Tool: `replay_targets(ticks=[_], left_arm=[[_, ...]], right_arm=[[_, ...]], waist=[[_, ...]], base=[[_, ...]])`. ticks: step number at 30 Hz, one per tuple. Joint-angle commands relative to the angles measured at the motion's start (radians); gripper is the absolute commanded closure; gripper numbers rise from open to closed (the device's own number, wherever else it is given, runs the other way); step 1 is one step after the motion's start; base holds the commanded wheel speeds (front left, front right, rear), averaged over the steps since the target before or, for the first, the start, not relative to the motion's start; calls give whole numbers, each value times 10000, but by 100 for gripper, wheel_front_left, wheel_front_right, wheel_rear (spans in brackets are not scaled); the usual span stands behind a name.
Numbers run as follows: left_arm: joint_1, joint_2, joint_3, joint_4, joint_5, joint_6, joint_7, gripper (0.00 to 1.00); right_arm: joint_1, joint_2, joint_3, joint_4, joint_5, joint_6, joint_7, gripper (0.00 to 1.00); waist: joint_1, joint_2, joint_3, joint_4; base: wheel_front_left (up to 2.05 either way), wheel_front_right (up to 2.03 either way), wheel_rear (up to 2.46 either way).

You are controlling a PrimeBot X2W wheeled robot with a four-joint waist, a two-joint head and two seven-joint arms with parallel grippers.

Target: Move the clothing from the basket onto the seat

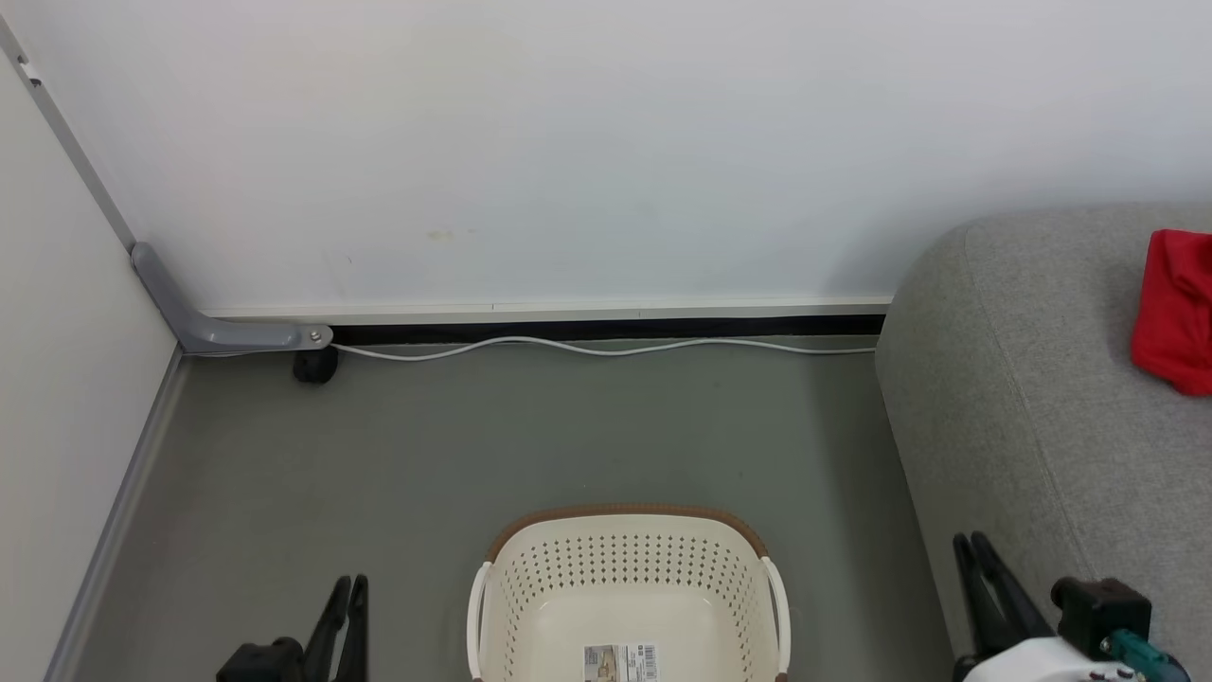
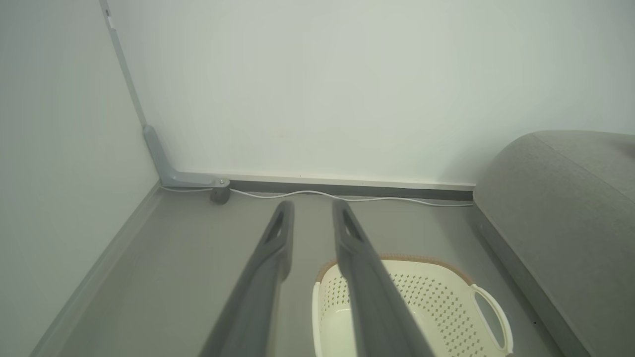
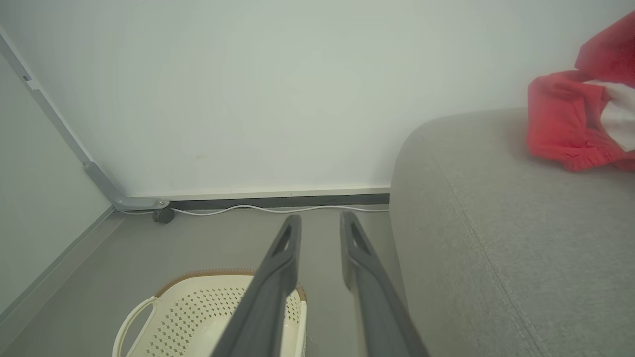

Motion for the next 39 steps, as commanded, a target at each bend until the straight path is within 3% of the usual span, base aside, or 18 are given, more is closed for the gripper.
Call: replay_targets(ticks=[1, 8, 12, 39], left_arm=[[38, -21, 11, 129, -37, -4, 17, 100], [-81, -13, 137, 103, -831, -72, 257, 100], [-124, -9, 171, 63, -1288, -112, 357, 100], [-494, 19, 507, -163, -4364, -377, 1131, 100]], right_arm=[[81, 43, -1, 113, 36, 0, 14, 100], [43, 63, -132, 12, 805, 1, 243, 100], [34, 75, -180, -55, 1245, 1, 346, 100], [-80, 153, -571, -489, 4224, 4, 1106, 100]], waist=[[0, 0, 0, -1], [21, 0, -9, -17], [1, 0, 20, -25], [0, 0, 85, -82]], base=[[0, 0, 0], [0, 0, 0], [0, 0, 0], [0, 0, 0]])
